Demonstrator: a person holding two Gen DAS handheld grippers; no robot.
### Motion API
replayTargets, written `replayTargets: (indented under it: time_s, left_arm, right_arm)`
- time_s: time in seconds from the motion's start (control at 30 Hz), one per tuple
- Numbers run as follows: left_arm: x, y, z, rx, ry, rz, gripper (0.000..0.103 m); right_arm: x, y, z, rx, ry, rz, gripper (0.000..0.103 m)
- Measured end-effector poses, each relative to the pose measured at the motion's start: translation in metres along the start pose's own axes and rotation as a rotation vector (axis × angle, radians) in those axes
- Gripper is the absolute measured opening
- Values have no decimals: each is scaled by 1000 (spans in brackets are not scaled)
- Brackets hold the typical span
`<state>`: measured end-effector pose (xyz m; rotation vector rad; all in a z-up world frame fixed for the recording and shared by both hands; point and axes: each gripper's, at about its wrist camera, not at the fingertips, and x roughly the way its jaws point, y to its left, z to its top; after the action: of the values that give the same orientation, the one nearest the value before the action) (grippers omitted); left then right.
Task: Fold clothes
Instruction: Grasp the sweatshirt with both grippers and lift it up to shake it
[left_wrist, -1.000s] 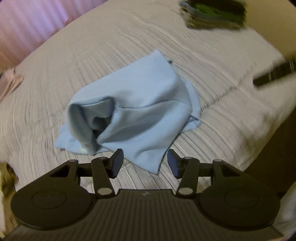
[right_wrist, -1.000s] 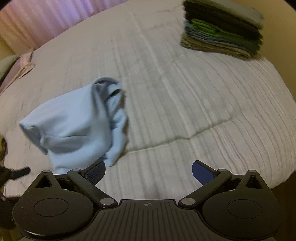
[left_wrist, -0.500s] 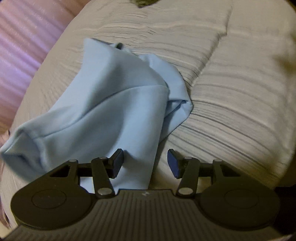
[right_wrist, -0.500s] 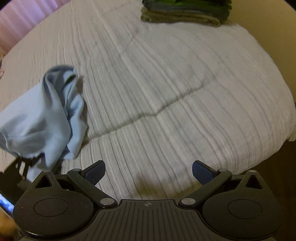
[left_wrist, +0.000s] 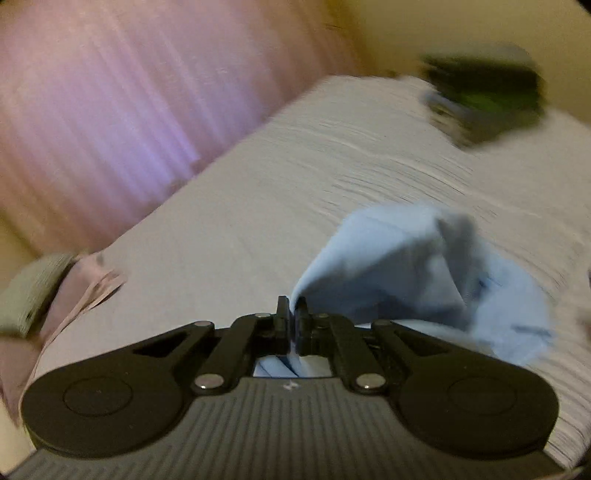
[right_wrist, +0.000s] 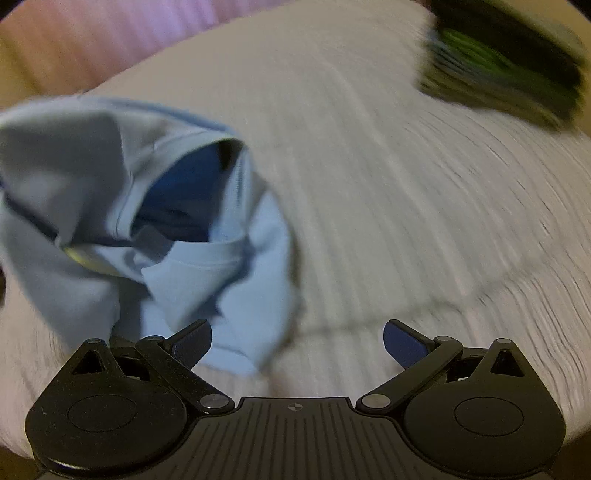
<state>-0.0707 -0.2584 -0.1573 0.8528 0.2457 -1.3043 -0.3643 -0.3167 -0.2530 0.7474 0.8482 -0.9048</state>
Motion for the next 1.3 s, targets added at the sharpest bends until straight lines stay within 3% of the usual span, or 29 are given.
replayTargets:
  time_s: [0.03, 0.1, 0.23, 0.33, 0.43, 0.47, 0.5, 0.53, 0.57, 0.67, 0.73, 0.8, 0.9, 1.1, 1.3]
  left_arm:
    - [4, 19, 2, -23, -1, 12, 3]
    - [14, 47, 3, -45, 4, 29, 3]
    - [33, 87, 2, -65, 18, 22, 3]
    - [47, 110, -3, -56, 36, -1, 3]
    - [58, 131, -12, -36, 52, -23, 3]
    - [64, 135, -16, -31, 58, -31, 3]
    - [69, 140, -19, -28, 63, -39, 3]
    - [74, 144, -22, -30, 68, -48, 3]
    - [78, 149, -27, -34, 73, -57, 3]
    - [85, 163, -39, -55, 88, -89, 3]
    - [77, 174, -45, -80, 81, -114, 3]
    - [65, 187, -49, -102, 69, -134, 3]
    - [32, 211, -48, -148, 12, -171, 3]
    - [-59, 250, -14, -188, -210, -182, 3]
    - [-154, 277, -5, -242, -344, -179, 3]
  right_arm:
    - [5, 13, -1, -46, -14, 1, 102]
    - [15, 38, -4, -142, -32, -6, 90]
    - [30, 79, -18, -303, -71, 45, 90]
    - [53, 95, -23, -356, -64, 40, 90]
    - [87, 96, -17, -328, -80, -31, 90]
    - [96, 93, -12, -287, -82, -28, 82]
    - [105, 90, -8, -240, -78, -3, 34]
    - [111, 84, -2, -173, -55, 58, 3]
    - [112, 78, 4, -111, -47, 87, 2]
    - [67, 62, 19, 8, -209, 46, 2]
    - [13, 45, 31, 101, -351, 14, 2]
    - [-40, 35, 46, 116, -479, 1, 2]
    - [-120, 33, 74, 48, -664, -31, 2]
    - [-244, 66, 108, -127, -934, -39, 2]
    - [-323, 89, 122, -295, -1041, -54, 2]
